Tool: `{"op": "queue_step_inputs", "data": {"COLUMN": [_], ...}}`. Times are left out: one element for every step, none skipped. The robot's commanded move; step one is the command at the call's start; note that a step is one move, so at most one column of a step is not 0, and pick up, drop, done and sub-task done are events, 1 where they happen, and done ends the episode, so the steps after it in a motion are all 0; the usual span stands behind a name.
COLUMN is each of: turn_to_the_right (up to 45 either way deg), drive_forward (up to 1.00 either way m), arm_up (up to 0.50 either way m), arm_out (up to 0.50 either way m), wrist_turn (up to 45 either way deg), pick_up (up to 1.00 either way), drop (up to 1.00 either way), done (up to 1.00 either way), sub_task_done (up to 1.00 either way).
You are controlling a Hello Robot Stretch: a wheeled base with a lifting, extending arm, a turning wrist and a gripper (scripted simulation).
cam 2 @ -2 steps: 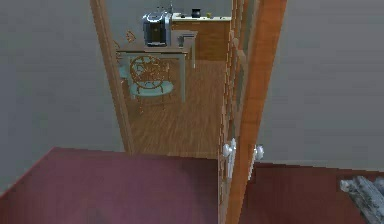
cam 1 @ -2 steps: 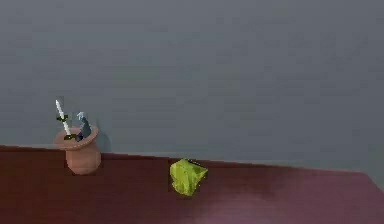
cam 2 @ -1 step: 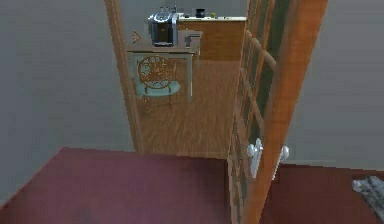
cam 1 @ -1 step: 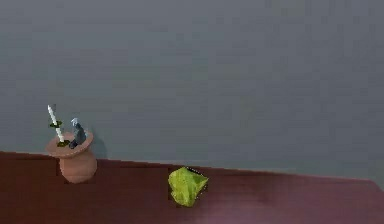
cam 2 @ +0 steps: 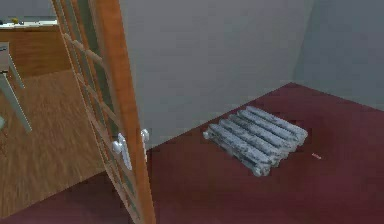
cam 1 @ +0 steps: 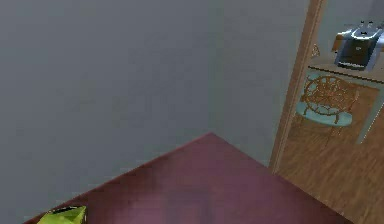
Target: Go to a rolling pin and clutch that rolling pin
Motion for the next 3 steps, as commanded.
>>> {"op": "queue_step_inputs", "data": {"turn_to_the_right": [15.0, 0.0, 45.0], "drive_forward": [0.00, 0.50, 0.00], "arm_up": [0.00, 0.00, 0.00], "arm_out": [0.00, 0.00, 0.00], "wrist_turn": [0.0, 0.0, 0.0], "pick_up": [0.00, 0.00, 0.00], "drop": [0.00, 0.00, 0.00], "done": [0.00, 0.00, 0.00], "sub_task_done": [0.00, 0.00, 0.00]}}
